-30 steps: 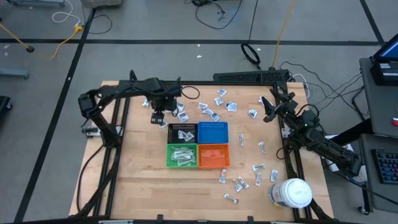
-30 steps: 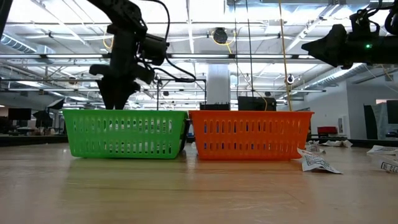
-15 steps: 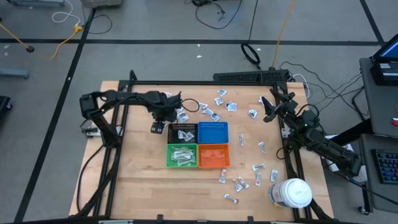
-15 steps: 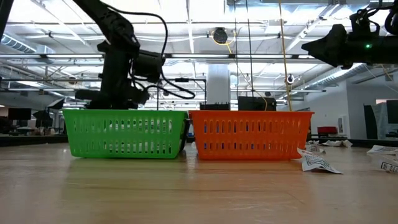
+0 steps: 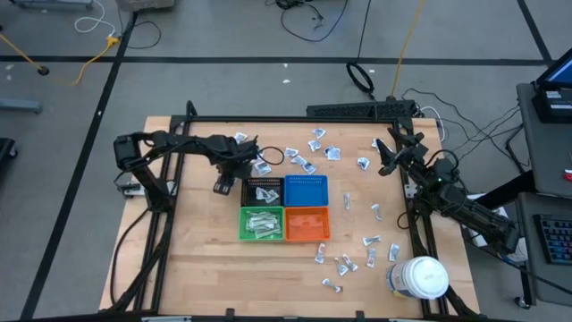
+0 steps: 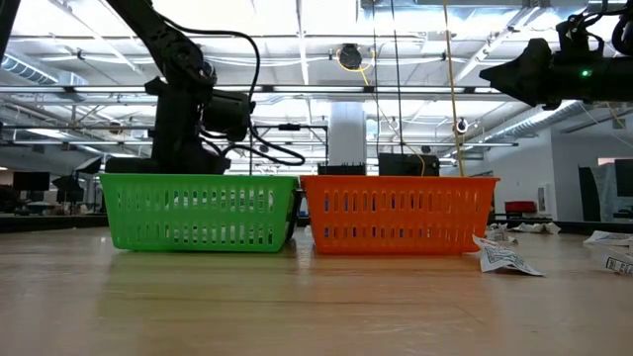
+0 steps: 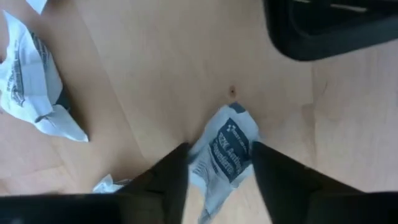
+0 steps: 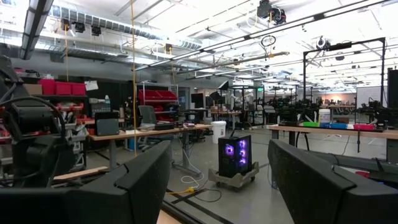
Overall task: Pick & Place First Aid Supplies
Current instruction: Put the towelette pack into the black bin
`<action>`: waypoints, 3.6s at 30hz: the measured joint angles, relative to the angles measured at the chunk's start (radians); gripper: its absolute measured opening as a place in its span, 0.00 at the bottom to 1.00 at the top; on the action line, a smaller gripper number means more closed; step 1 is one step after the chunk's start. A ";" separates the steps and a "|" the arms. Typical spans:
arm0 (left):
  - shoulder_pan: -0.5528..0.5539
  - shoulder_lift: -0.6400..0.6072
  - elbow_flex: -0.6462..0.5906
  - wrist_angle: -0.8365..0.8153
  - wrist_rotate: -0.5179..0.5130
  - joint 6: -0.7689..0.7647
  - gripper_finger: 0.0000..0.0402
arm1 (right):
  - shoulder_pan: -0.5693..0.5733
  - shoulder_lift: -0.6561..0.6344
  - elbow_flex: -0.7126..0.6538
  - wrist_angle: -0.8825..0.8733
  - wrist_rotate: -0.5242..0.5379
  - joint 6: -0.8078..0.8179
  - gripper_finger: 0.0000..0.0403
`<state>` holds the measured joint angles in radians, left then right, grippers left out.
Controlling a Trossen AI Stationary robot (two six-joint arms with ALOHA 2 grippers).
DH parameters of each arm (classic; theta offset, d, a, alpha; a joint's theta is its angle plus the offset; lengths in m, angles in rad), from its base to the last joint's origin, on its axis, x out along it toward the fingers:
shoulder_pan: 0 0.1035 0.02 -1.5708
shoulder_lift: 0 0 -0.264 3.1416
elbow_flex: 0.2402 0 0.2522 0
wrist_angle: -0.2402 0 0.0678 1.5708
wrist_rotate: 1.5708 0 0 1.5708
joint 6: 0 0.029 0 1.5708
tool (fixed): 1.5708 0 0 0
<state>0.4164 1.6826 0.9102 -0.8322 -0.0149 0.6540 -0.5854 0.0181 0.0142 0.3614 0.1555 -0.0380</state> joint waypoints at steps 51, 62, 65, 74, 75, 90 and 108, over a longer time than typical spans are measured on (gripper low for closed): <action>-0.282 0.153 0.640 -0.422 0.018 -0.447 0.03 | 0.000 0.000 0.000 0.000 0.000 0.000 0.65; -0.306 0.160 0.546 -0.249 0.014 -0.475 0.02 | 0.000 0.000 0.000 0.000 0.000 0.000 0.65; -0.313 0.160 0.491 -0.196 0.013 -0.476 0.02 | 0.000 0.000 0.000 0.000 0.000 0.000 0.65; -0.323 0.160 0.335 -0.080 -0.017 -0.479 0.02 | 0.000 0.000 0.000 0.000 0.000 0.000 0.65; -0.323 0.160 0.331 -0.082 -0.015 -0.479 0.02 | 0.000 0.000 0.000 0.000 0.000 0.000 0.65; -0.311 0.160 0.405 -0.187 -0.013 -0.496 0.55 | 0.000 0.000 0.000 0.000 0.000 0.000 0.65; -0.229 0.158 0.616 -0.348 0.002 -0.419 0.63 | 0.000 0.000 0.000 0.000 0.000 0.000 0.65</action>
<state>0.1878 1.8408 1.5257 -1.1807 -0.0128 0.2348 -0.5854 0.0183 0.0142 0.3615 0.1555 -0.0380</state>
